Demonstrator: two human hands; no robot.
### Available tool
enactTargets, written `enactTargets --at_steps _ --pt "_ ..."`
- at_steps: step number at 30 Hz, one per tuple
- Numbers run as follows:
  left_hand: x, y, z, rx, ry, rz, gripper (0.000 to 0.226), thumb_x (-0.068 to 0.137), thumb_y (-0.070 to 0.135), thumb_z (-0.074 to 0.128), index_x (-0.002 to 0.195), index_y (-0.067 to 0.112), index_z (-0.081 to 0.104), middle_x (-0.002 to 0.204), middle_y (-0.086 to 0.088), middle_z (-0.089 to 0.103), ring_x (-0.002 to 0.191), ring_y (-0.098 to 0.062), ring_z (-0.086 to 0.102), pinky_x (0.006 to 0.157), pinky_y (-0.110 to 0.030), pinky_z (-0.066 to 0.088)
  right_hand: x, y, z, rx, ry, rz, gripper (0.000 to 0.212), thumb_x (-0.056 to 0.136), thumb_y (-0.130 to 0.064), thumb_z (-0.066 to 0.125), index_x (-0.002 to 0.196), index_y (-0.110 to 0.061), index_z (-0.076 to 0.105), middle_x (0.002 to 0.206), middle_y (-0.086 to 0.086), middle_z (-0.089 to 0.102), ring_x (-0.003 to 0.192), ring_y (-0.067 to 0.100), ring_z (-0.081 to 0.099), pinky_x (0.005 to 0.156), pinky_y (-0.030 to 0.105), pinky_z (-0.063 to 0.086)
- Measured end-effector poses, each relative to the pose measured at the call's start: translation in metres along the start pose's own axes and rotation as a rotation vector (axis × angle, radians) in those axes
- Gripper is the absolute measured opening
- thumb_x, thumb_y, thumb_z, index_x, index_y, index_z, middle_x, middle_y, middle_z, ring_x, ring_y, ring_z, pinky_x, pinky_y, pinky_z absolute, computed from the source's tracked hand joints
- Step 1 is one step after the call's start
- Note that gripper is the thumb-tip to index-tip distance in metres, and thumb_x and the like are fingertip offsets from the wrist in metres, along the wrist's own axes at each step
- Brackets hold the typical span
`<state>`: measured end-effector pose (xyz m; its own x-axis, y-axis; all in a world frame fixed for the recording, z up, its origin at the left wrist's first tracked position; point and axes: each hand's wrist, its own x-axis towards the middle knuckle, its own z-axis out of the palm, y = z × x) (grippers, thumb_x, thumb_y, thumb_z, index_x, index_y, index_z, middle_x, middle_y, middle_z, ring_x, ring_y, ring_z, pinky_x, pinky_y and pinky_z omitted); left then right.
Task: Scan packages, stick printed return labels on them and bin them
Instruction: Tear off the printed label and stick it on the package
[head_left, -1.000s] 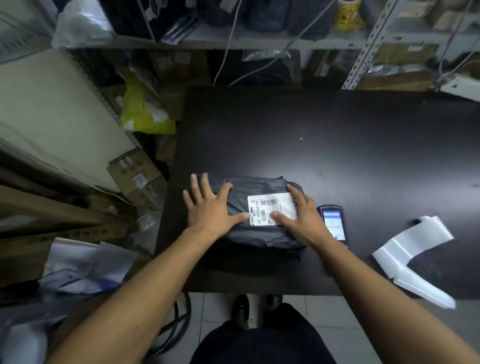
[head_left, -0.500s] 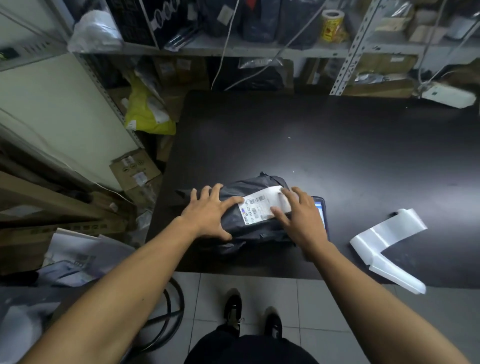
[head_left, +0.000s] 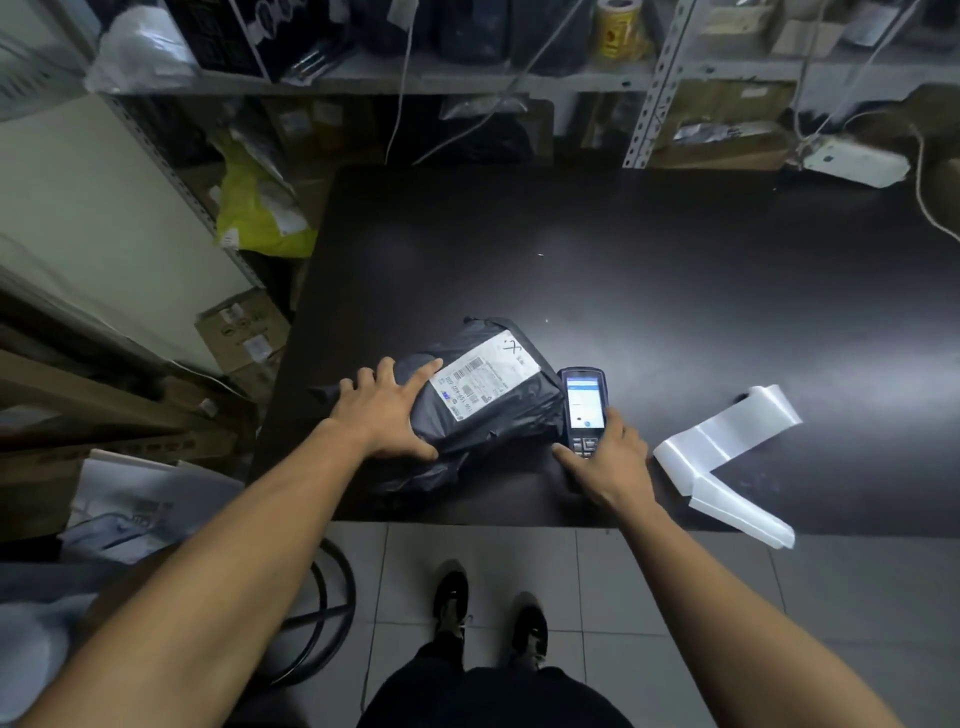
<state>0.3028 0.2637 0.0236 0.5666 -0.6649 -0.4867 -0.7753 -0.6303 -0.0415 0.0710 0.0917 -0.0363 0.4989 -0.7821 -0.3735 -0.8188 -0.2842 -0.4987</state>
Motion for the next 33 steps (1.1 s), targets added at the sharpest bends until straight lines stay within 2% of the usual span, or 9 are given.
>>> enactTargets --at_steps 6,11,15,17,22,26,29,31,33 --pt "-0.004 0.009 0.005 -0.040 0.003 -0.078 0.129 0.061 0.069 0.074 0.152 0.043 -0.013 0.149 -0.017 0.021 0.129 -0.038 0.033 0.103 -0.053 0.031 0.010 -0.010 0.003 -0.013 -0.020 0.061 0.101 0.081 -0.046 0.074 0.152 -0.010 0.012 0.141 0.020 0.033 0.133 0.037 0.027 0.103 0.047 0.036" --pt "-0.004 0.015 0.000 0.070 0.118 -0.101 0.128 0.060 0.071 0.072 0.152 0.041 -0.011 0.145 -0.018 0.023 0.126 -0.037 0.035 0.099 -0.053 0.034 0.017 -0.008 0.001 0.047 -0.010 0.118 0.089 0.076 -0.033 0.076 0.145 -0.006 0.025 0.138 0.021 0.035 0.129 0.037 0.029 0.101 0.042 0.034" --pt "0.001 0.020 -0.004 0.201 0.270 -0.117 0.129 0.062 0.075 0.071 0.152 0.039 -0.014 0.151 -0.022 0.017 0.130 -0.038 0.030 0.101 -0.053 0.033 0.016 -0.007 -0.012 0.129 -0.019 0.112 0.094 0.067 -0.037 0.074 0.145 -0.008 0.029 0.136 0.021 0.036 0.129 0.035 0.029 0.103 0.037 0.030" --pt "0.001 0.025 -0.002 0.238 0.311 -0.130 0.129 0.063 0.075 0.070 0.152 0.039 -0.016 0.151 -0.022 0.014 0.130 -0.038 0.028 0.102 -0.054 0.032 0.013 -0.009 -0.021 0.171 -0.004 0.082 0.097 0.063 -0.037 0.071 0.146 -0.011 0.028 0.135 0.018 0.035 0.129 0.034 0.029 0.105 0.037 0.031" --pt "0.002 0.045 0.005 0.249 0.377 -0.203 0.127 0.067 0.069 0.072 0.152 0.038 -0.017 0.150 -0.023 0.010 0.134 -0.040 0.024 0.105 -0.056 0.029 0.003 -0.010 -0.044 0.173 0.067 -0.081 0.087 0.069 -0.018 0.075 0.145 -0.011 0.032 0.132 0.015 0.038 0.127 0.030 0.031 0.105 0.036 0.034" --pt "0.006 0.052 0.003 0.237 0.368 -0.242 0.128 0.069 0.069 0.072 0.151 0.035 -0.021 0.151 -0.024 0.009 0.137 -0.041 0.022 0.107 -0.057 0.028 -0.008 -0.015 -0.062 0.085 -0.054 -0.192 0.090 0.068 -0.020 0.077 0.146 -0.016 0.032 0.130 0.010 0.037 0.124 0.026 0.036 0.102 0.039 0.044" --pt "0.005 0.053 0.004 0.228 0.347 -0.249 0.130 0.070 0.070 0.070 0.150 0.035 -0.026 0.152 -0.024 0.005 0.140 -0.042 0.018 0.109 -0.059 0.025 -0.015 -0.025 -0.071 -0.003 -0.205 -0.283 0.091 0.068 -0.022 0.078 0.146 -0.021 0.031 0.127 0.005 0.037 0.121 0.022 0.038 0.085 0.032 0.051" --pt "0.004 0.054 0.005 0.234 0.342 -0.250 0.130 0.071 0.071 0.069 0.149 0.034 -0.029 0.153 -0.024 0.004 0.141 -0.042 0.016 0.110 -0.059 0.025 -0.018 -0.032 -0.074 -0.034 -0.260 -0.324 0.088 0.068 -0.023 0.078 0.144 -0.024 0.032 0.124 0.002 0.037 0.118 0.018 0.039 0.079 0.024 0.044" --pt "0.002 0.055 0.006 0.241 0.338 -0.249 0.130 0.073 0.071 0.068 0.148 0.033 -0.030 0.153 -0.024 0.003 0.142 -0.043 0.015 0.110 -0.060 0.024 -0.020 -0.037 -0.076 -0.049 -0.270 -0.347 0.087 0.069 -0.024 0.078 0.143 -0.023 0.032 0.121 -0.001 0.036 0.118 0.017 0.038 0.083 0.022 0.037"
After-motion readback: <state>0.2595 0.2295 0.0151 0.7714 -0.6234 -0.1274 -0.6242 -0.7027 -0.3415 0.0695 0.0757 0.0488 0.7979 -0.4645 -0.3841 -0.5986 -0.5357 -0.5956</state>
